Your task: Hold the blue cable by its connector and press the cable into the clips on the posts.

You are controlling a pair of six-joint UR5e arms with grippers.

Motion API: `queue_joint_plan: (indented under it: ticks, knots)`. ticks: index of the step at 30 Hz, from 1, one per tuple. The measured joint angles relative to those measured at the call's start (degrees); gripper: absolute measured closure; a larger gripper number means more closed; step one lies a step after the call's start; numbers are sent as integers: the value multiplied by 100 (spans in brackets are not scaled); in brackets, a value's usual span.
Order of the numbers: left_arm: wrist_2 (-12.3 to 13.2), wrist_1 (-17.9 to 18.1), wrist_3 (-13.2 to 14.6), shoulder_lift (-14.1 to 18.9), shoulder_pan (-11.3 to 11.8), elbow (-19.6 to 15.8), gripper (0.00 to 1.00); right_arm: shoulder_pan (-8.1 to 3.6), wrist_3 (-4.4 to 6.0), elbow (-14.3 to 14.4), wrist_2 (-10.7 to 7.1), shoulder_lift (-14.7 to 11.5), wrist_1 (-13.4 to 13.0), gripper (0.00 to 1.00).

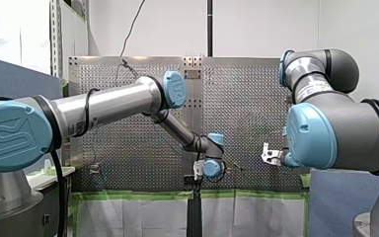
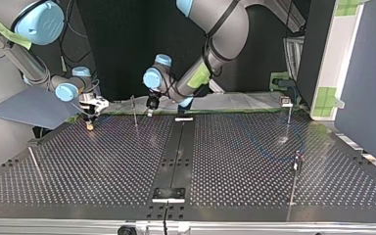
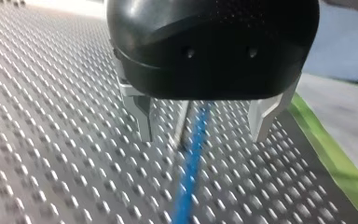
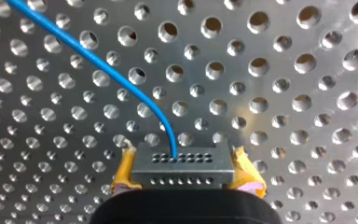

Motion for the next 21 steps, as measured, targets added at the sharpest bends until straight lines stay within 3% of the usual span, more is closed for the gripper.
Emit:
queue_joint_plan:
  ticks: [6, 14, 21]
  knots:
    - [293, 114, -120, 292, -97, -291, 0, 21, 3, 0, 0, -2, 11, 77]
    - [660, -209, -142, 525, -153, -591, 0, 58, 3, 1, 0, -3, 62, 77]
    - [646, -504, -41, 535, -245, -591, 0, 90, 4, 2, 0, -3, 81, 77]
